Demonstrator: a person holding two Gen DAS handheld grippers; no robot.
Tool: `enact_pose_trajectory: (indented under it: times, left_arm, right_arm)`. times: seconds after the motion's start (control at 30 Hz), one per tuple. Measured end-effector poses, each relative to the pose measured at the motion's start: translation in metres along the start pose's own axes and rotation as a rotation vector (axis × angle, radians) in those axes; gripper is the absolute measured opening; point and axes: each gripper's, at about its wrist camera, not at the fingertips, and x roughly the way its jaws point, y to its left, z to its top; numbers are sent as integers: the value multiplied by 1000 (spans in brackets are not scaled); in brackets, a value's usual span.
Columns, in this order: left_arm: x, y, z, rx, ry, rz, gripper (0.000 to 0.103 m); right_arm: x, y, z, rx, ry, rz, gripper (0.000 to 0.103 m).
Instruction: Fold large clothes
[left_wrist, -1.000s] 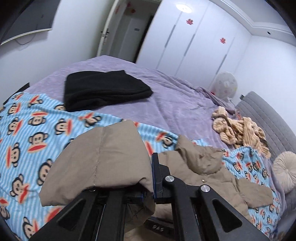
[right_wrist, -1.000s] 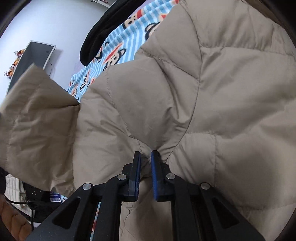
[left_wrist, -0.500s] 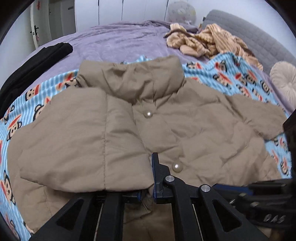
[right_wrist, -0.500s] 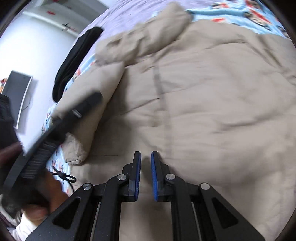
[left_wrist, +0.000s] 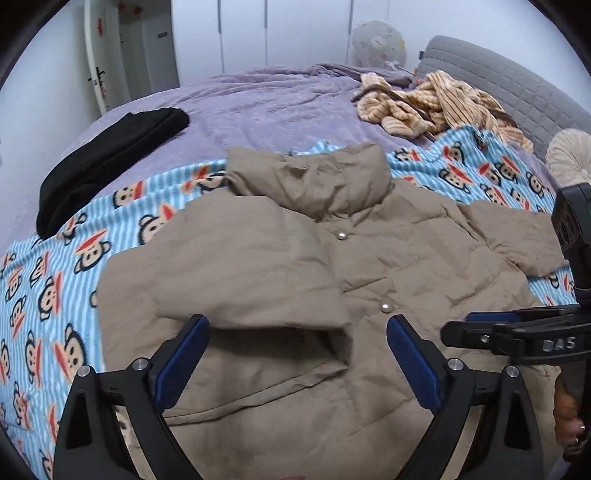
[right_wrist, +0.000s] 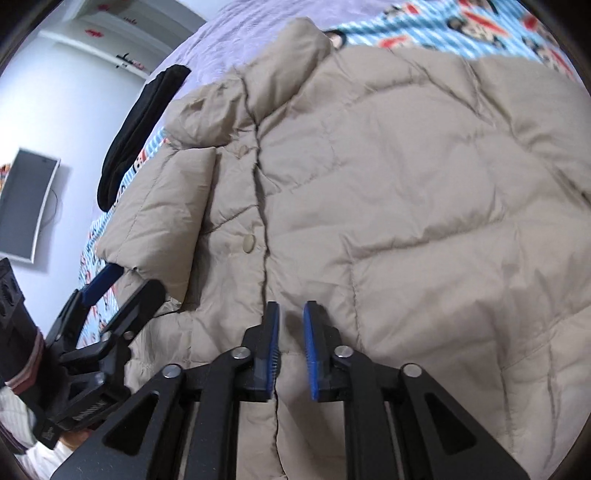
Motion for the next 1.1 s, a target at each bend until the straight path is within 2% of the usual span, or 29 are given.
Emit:
enact_pose_trajectory:
  times: [0.03, 0.07, 0.17, 0.23, 0.3, 0.33, 0.4, 0.43, 0.47, 0.5, 0.53, 0.57, 0.67, 0.7, 0.77, 0.8, 0.87, 0.93, 1.0, 1.07, 1.1]
  left_arm:
    - [-4, 17, 1, -41, 0, 10, 97]
    - [-7, 39, 3, -98, 4, 23, 97]
    - [0, 108, 2, -277, 46, 54, 97]
    - [14, 153, -1, -389, 78, 42, 97]
    - [34, 185, -7, -479, 117, -16, 96]
    - [47, 200, -9, -535, 141, -55, 93]
    - [68, 214, -13, -604, 173, -135, 59]
    - [77, 218, -13, -634, 176, -178, 49]
    - [81, 216, -12, -646, 169, -192, 30]
    - [82, 213, -9, -639, 158, -173, 28]
    - [79, 206, -4, -599, 133, -117, 27]
    - [74, 195, 1, -544, 112, -66, 20]
    - [63, 155, 15, -314, 60, 119, 20]
    - [63, 144, 18, -246, 52, 168, 20]
    - [65, 130, 18, -156, 51, 225, 20]
    - [69, 126, 17, -122, 59, 246, 20]
    - [77, 124, 15, -89, 80, 279, 20]
    - [85, 127, 12, -96, 97, 269, 20]
    - [90, 128, 13, -100, 108, 271, 20]
    - [85, 126, 14, -107, 112, 279, 20]
    - [80, 128, 15, -120, 109, 268, 20]
  right_arm:
    - [-2, 10, 3, -39, -11, -17, 64]
    - [-9, 18, 1, -78, -28, -30, 92]
    - [-18, 48, -3, -228, -74, -44, 93]
    - [-16, 72, -5, -330, -86, -68, 93]
    - [-13, 97, -14, -449, -103, -124, 93]
    - [-5, 113, -16, -517, -113, -165, 93]
    - [-3, 128, -30, -630, -136, -229, 93]
    - [6, 140, -32, -692, -149, -270, 93]
    - [8, 146, -38, -746, -159, -306, 93]
    - [16, 155, -41, -808, -169, -353, 93]
    - [26, 163, -43, -865, -177, -402, 93]
    - [33, 167, -45, -901, -182, -434, 93]
    - [50, 176, -39, -960, -205, -505, 88]
    - [52, 176, -36, -960, -218, -519, 61]
    - [46, 167, -24, -894, -237, -509, 5]
    - [37, 157, -15, -806, -258, -481, 5]
    - [16, 122, 6, -551, -279, -375, 5]
    - [4, 63, 24, -229, -244, -221, 5]
    - [9, 12, 31, 14, -187, -99, 5]
    - [19, -24, 28, 173, -125, 9, 6]
    - [20, -35, 27, 221, -110, 54, 10]
